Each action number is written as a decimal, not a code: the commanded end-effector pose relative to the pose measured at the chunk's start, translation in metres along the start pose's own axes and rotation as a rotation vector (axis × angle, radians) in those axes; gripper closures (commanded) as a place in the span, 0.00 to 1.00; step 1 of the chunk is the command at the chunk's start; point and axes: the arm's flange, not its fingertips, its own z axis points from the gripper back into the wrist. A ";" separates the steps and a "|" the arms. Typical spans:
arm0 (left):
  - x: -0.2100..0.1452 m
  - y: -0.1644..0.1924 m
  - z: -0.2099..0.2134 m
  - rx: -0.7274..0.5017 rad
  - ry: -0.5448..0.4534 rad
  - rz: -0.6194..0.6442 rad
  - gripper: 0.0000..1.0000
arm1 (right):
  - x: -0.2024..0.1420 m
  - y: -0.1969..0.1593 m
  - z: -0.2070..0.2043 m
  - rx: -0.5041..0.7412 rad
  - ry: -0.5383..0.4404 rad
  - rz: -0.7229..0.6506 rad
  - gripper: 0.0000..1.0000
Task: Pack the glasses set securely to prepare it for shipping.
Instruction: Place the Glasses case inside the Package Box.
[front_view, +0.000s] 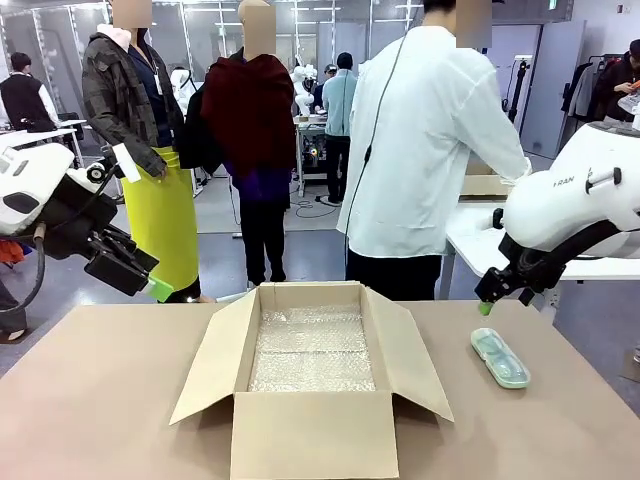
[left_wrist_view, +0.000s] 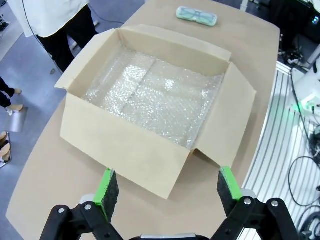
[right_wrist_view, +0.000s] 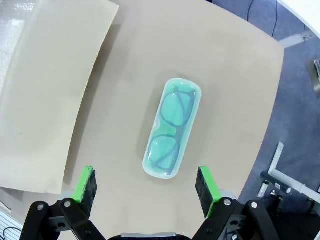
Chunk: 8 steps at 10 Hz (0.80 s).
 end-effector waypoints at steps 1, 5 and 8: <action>-0.001 0.000 0.001 -0.011 -0.007 0.002 0.00 | 0.009 -0.019 -0.023 -0.032 0.034 -0.025 0.00; -0.001 0.000 0.001 -0.011 -0.007 0.002 0.00 | 0.019 -0.047 -0.093 0.071 0.119 -0.071 0.00; -0.001 0.000 0.001 -0.011 -0.007 0.002 0.00 | 0.014 -0.049 -0.131 0.068 0.164 -0.136 0.00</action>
